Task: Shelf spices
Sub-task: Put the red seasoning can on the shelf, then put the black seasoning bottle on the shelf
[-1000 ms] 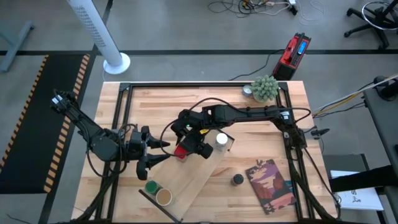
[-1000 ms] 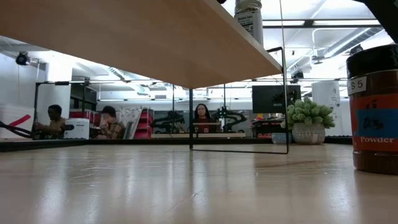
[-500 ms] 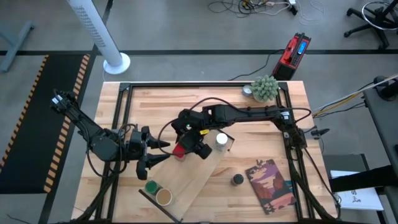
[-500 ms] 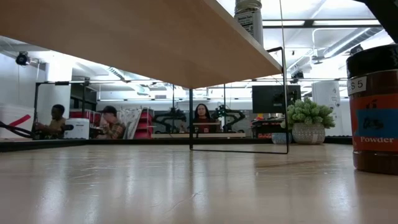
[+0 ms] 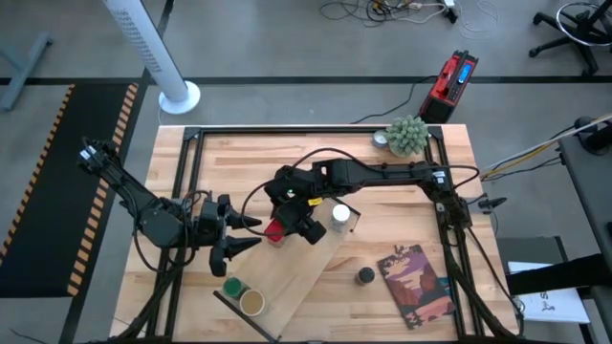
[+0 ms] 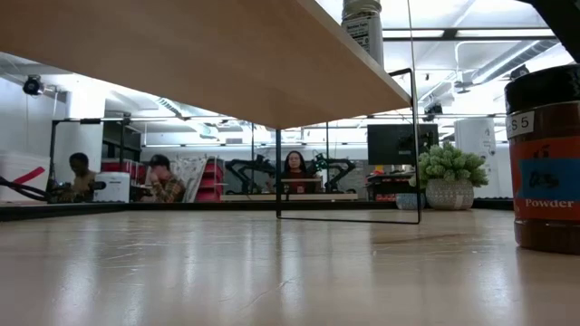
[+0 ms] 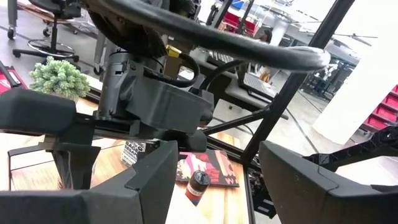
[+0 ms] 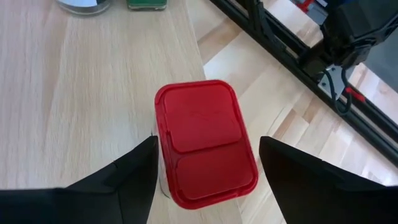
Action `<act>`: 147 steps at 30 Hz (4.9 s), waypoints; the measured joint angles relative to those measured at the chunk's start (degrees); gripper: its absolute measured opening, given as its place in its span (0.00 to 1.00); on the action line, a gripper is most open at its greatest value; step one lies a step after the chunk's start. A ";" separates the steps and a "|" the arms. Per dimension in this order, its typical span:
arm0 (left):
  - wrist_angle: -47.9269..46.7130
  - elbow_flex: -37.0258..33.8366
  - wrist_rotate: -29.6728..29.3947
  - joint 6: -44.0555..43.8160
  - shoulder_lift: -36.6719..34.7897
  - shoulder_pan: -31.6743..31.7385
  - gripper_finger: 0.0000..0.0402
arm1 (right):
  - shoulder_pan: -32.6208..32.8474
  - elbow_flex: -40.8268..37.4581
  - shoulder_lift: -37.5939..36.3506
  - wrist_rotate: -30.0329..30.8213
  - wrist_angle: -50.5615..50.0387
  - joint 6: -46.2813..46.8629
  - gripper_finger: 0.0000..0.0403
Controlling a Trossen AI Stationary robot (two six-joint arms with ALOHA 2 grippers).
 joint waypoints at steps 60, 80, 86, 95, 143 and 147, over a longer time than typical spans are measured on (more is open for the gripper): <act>-4.28 0.00 1.04 1.07 0.37 -2.00 0.54 | 28.63 -36.76 -24.22 14.21 -7.82 39.10 0.59; -4.44 0.00 -1.73 0.38 -2.47 -2.00 0.54 | 29.68 -55.96 -26.66 19.18 10.39 44.78 0.59; -4.49 0.00 -2.38 0.84 -3.31 -1.98 0.54 | 29.65 -61.05 -26.66 19.12 16.00 45.74 0.57; -4.70 0.00 -2.73 0.99 -3.82 -1.98 0.54 | 29.62 -65.46 -26.64 17.55 20.88 47.92 0.52; -4.68 0.00 -3.15 0.29 -3.74 -1.98 0.54 | 27.43 -42.66 -34.07 10.59 16.02 22.48 0.46; -4.58 0.00 -4.59 0.69 -3.47 -1.98 0.54 | 24.26 -40.22 -33.69 10.56 15.90 19.90 0.46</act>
